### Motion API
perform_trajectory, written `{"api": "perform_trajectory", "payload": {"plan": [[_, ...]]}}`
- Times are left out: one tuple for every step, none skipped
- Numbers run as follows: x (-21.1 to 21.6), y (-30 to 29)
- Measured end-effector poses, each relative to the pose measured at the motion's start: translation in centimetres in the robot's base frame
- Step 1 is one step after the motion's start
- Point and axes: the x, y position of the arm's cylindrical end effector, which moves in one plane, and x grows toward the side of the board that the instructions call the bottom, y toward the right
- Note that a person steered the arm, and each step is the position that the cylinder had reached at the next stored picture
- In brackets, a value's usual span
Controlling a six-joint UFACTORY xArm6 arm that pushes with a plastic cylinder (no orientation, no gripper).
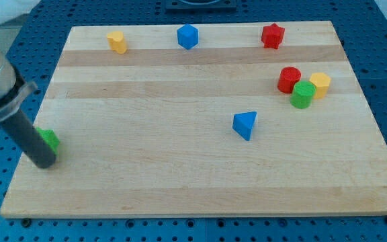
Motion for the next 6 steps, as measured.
{"api": "perform_trajectory", "payload": {"plan": [[-2.5, -0.1], [4.1, -0.2], [4.8, -4.9], [3.7, -5.1], [-0.5, -5.1], [-3.9, -3.3]]}}
